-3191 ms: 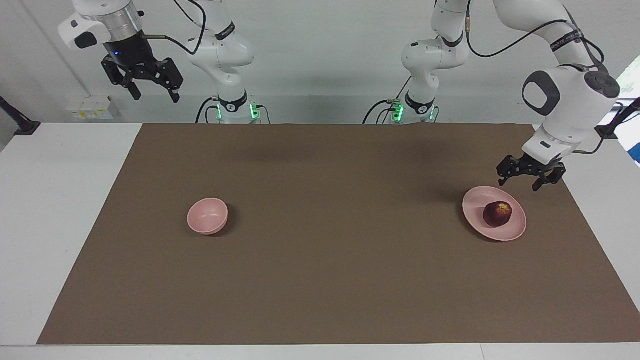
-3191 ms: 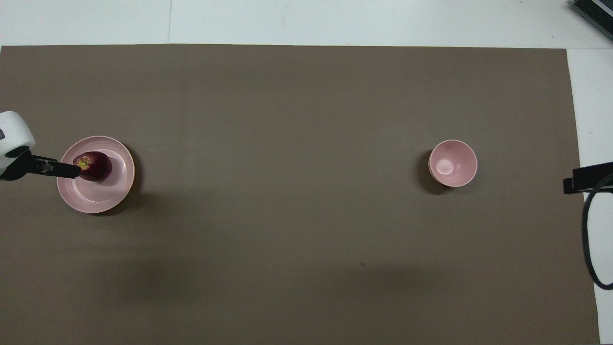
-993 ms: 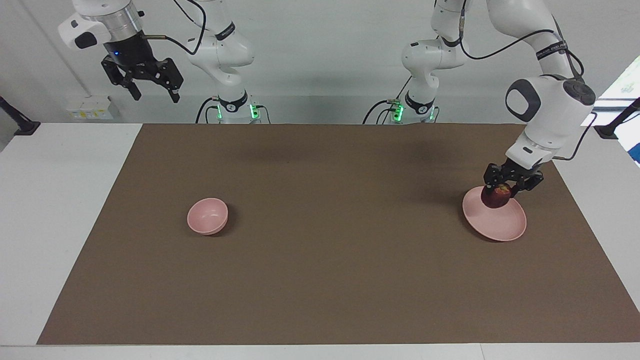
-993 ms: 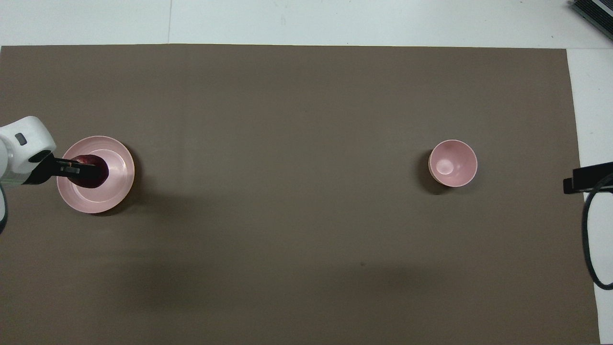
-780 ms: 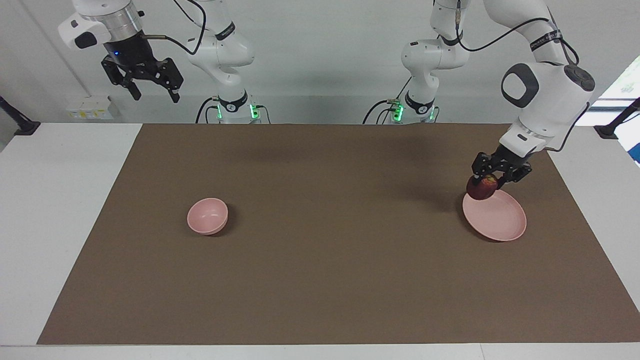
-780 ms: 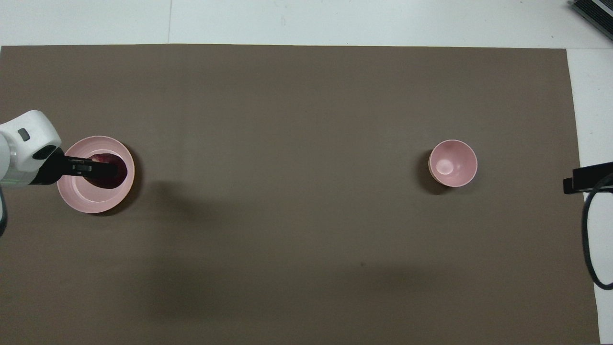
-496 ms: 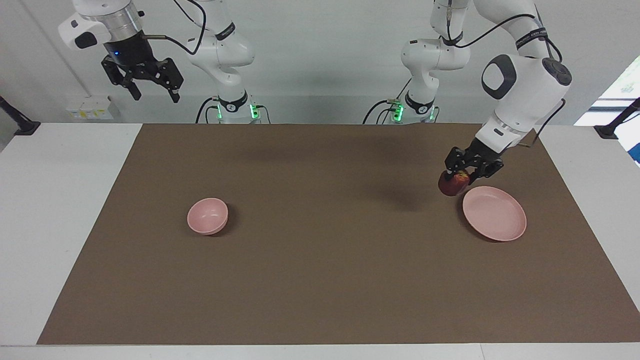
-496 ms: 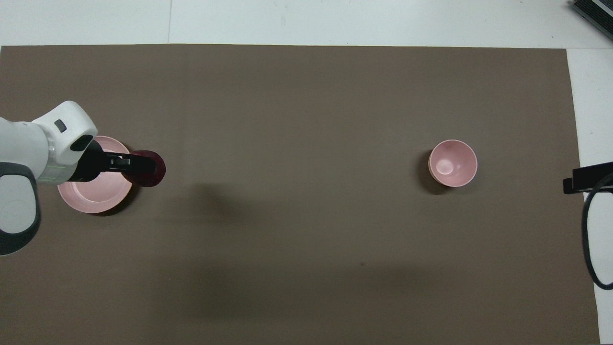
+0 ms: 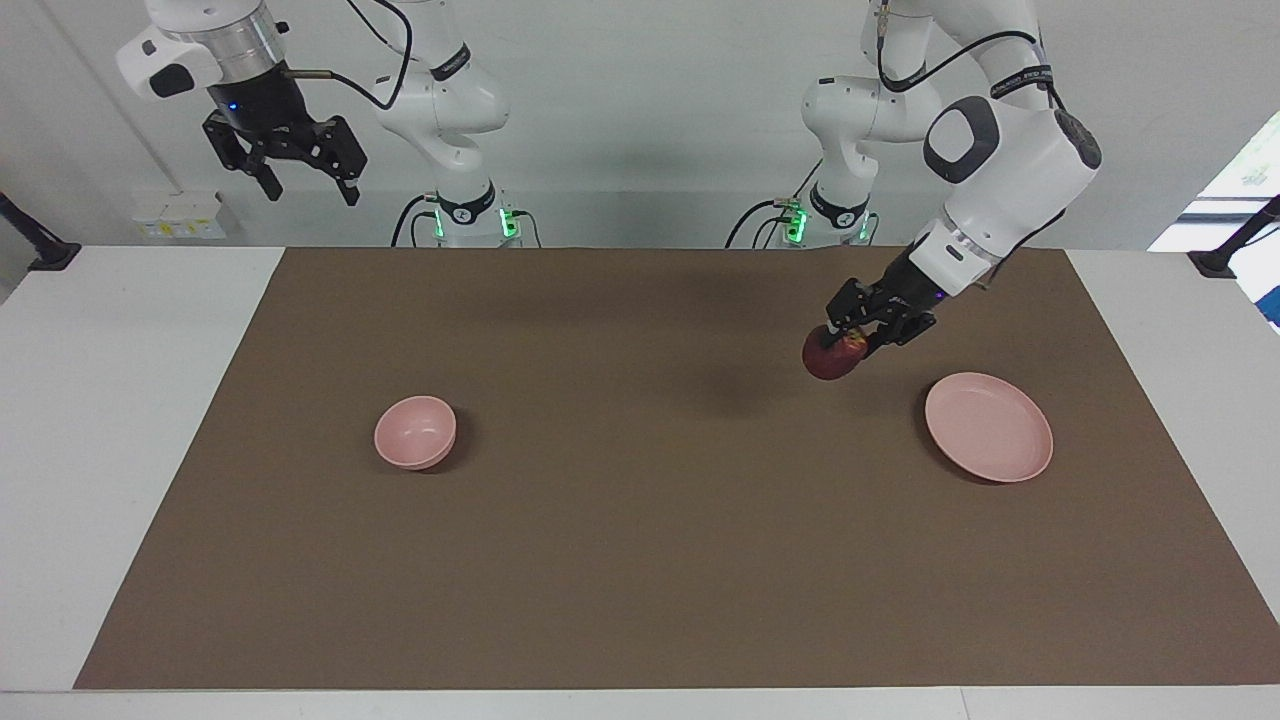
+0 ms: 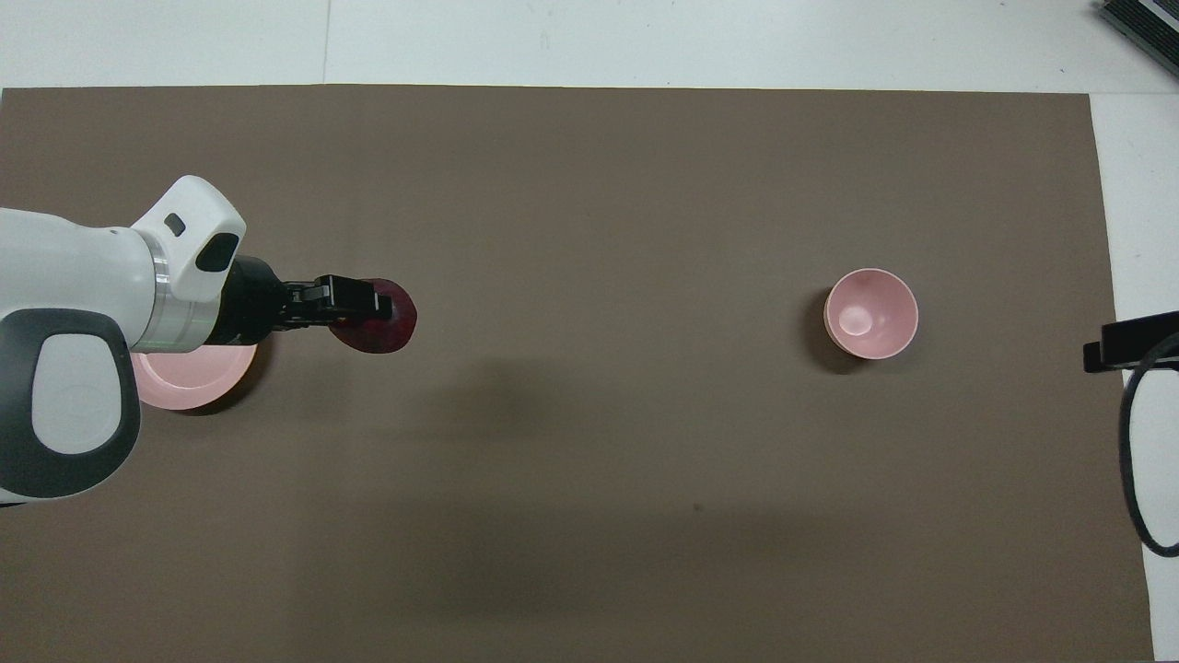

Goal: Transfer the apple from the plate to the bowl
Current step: 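Lift the apple with the left gripper while the right gripper rises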

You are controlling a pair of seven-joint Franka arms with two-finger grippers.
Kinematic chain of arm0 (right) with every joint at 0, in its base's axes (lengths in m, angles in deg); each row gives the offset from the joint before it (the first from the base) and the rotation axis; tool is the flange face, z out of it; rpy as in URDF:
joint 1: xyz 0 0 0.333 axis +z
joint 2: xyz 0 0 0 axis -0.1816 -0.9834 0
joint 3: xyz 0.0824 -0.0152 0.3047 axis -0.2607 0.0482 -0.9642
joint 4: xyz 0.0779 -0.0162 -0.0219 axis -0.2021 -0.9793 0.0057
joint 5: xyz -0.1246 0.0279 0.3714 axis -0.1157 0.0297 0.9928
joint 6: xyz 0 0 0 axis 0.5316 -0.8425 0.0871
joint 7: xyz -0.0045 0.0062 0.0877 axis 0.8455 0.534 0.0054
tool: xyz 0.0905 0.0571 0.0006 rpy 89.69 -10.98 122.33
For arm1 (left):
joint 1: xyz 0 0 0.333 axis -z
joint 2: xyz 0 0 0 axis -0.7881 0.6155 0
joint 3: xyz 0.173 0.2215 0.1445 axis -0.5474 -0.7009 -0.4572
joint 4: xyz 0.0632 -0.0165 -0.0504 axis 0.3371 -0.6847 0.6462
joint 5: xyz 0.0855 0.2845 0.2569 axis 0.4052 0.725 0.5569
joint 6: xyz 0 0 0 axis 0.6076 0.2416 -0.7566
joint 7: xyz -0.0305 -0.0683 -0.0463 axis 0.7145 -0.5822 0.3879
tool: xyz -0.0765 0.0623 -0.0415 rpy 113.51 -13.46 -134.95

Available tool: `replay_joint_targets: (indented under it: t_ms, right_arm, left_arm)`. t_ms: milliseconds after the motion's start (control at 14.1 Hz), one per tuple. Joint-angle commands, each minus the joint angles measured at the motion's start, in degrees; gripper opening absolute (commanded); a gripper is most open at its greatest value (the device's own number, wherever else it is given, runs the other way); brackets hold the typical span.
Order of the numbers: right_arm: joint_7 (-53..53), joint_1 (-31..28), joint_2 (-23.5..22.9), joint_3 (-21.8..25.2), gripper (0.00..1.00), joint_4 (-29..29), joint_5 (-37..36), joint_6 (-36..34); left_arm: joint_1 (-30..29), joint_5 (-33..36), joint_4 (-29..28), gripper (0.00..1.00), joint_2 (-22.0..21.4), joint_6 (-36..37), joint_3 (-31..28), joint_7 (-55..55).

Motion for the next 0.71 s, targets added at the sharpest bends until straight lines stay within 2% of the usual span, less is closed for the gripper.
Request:
replay_joint_targets:
  t_ms: [0, 638]
  right_arm:
    - [-0.94, -0.50, 0.14, -0.19, 1.00, -0.05, 0.41, 0.41]
    - [-0.94, -0.50, 0.14, -0.19, 1.00, -0.05, 0.41, 0.32]
  left_arm:
    - [1.08, -5.37, 1.86, 0.00, 0.95, -0.51, 0.86, 1.55]
    - [1.26, -16.98, 1.42, 0.00, 0.78, -2.53, 4.21, 1.37]
